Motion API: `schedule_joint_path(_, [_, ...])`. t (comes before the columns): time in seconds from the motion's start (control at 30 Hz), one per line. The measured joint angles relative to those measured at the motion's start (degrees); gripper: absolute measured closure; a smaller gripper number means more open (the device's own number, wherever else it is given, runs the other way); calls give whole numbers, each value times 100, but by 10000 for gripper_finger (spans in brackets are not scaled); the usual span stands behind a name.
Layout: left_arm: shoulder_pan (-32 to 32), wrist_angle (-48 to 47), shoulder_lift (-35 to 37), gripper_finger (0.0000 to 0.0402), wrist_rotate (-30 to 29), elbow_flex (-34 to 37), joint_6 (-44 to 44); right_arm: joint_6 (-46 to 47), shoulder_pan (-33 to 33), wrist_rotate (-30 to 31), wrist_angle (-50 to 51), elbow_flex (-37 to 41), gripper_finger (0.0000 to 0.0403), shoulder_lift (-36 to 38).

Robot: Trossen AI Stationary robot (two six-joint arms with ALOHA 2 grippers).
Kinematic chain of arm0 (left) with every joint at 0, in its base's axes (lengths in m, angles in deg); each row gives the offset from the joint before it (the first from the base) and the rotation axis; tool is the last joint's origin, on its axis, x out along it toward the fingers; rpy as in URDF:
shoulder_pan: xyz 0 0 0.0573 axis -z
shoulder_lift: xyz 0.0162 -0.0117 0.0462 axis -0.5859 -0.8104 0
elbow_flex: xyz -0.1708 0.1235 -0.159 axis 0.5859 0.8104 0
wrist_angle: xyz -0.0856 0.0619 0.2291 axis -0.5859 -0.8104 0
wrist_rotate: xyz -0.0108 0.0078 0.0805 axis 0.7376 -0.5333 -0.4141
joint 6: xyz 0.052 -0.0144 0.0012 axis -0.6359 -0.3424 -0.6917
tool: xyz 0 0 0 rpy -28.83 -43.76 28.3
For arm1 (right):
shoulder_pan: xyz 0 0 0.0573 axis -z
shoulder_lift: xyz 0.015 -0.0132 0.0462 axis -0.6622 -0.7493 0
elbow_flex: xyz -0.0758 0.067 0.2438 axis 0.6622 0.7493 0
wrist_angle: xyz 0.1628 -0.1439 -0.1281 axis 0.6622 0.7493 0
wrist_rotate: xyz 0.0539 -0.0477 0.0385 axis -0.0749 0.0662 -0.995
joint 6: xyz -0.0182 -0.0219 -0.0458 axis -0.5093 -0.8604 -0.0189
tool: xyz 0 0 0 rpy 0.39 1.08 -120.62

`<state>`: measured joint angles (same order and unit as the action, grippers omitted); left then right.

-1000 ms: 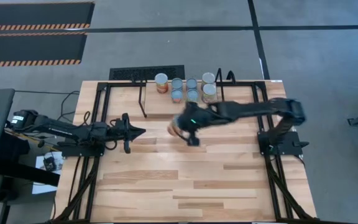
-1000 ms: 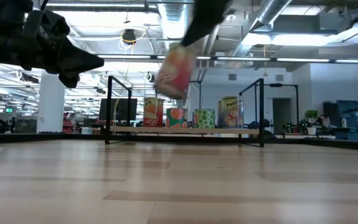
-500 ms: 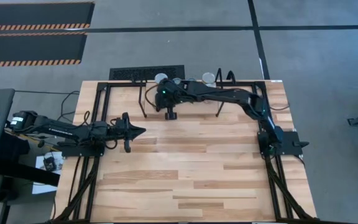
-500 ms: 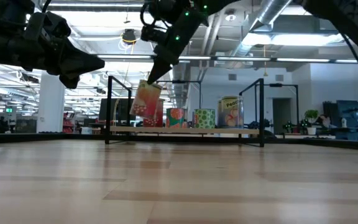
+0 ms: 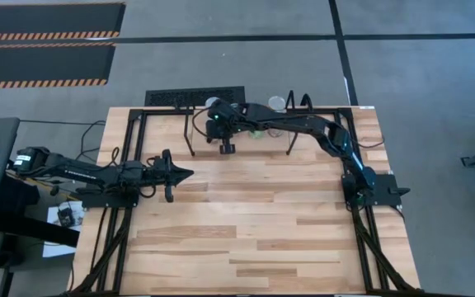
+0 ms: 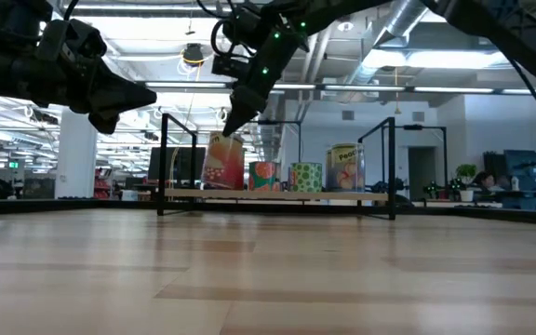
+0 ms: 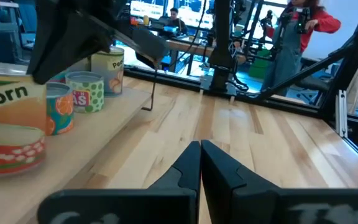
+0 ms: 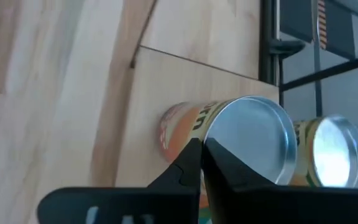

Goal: Pick and place cans onto a shelf
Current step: Put the canned corn on the shelf, then return to Home Position

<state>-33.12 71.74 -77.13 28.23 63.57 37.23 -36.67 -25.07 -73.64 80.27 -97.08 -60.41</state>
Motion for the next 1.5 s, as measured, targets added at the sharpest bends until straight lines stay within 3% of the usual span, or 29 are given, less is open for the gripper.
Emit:
schedule_joint_path(0.37, [0, 0, 0, 401, 0, 2, 0, 19, 128, -1, -148, 0, 347, 0])
schedule_joint_path(0.7, [0, 2, 0, 401, 0, 2, 4, -8, 133, -126, -520, 0, 347, 0])
schedule_joint_path(0.83, [0, 2, 0, 401, -2, 1, -37, -72, 8, -68, -246, 13, 361, 117])
schedule_joint_path(0.93, [0, 4, 2, 401, 0, 2, -79, -84, -189, -281, 16, 17, 392, 585])
schedule_joint_path(1.0, [0, 30, 2, 401, 34, 2, -87, 129, -251, -853, 42, 170, 393, 1021])
schedule_joint_path(1.13, [2, 28, 2, 401, 163, 2, -44, 381, -457, -1400, -950, 1544, 398, 1757])
schedule_joint_path(1.3, [0, -57, 2, 401, 383, 2, 44, 1073, -829, -1486, -3499, 4011, 399, 2883])
schedule_joint_path(1.5, [-56, -94, 49, 401, 456, 2, -85, 1966, -1259, -1056, -5672, 6506, 399, 3925])
